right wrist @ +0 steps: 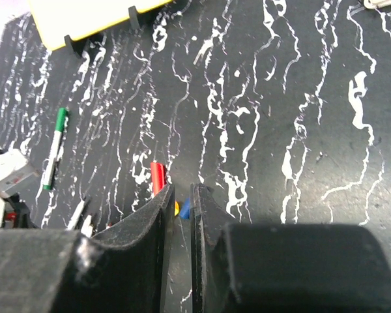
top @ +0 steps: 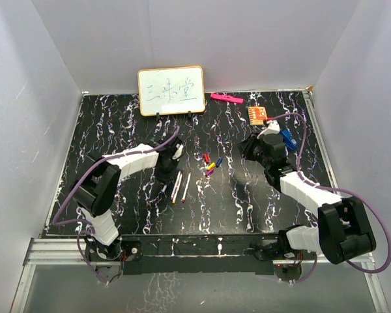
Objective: Insert the pens into the pen caps
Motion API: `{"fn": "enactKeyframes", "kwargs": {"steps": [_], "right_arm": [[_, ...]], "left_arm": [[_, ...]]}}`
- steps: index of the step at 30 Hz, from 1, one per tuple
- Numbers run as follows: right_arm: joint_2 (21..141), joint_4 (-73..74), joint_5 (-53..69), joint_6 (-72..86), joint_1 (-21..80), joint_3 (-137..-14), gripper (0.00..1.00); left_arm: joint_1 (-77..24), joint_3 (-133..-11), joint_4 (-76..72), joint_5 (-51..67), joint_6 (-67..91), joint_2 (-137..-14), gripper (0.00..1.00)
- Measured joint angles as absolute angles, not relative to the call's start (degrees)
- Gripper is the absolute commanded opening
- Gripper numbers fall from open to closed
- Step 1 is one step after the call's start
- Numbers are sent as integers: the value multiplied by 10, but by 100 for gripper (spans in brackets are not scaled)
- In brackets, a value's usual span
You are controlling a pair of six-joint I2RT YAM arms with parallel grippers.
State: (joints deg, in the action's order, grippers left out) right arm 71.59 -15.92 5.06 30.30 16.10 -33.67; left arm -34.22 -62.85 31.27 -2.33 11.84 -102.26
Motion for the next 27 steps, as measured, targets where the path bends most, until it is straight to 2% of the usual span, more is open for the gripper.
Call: {"fn": "enactKeyframes", "kwargs": {"steps": [12,21,24,27], "right_arm": [[705,-90,11,301,169,-341,12],[724,-33,-59,302,239,-385,13],[746,-23,-85,307,267,-406,17],[784,-9,-106,316,290,-430,25]], "left_arm": [[-338,-609,300,-40,116,-980,0],[-335,-607,284,-45,118,-817,0],[-335,-586,261,-38,125,-771,0],[-335,-557,247,-33,133,-736,0]]}}
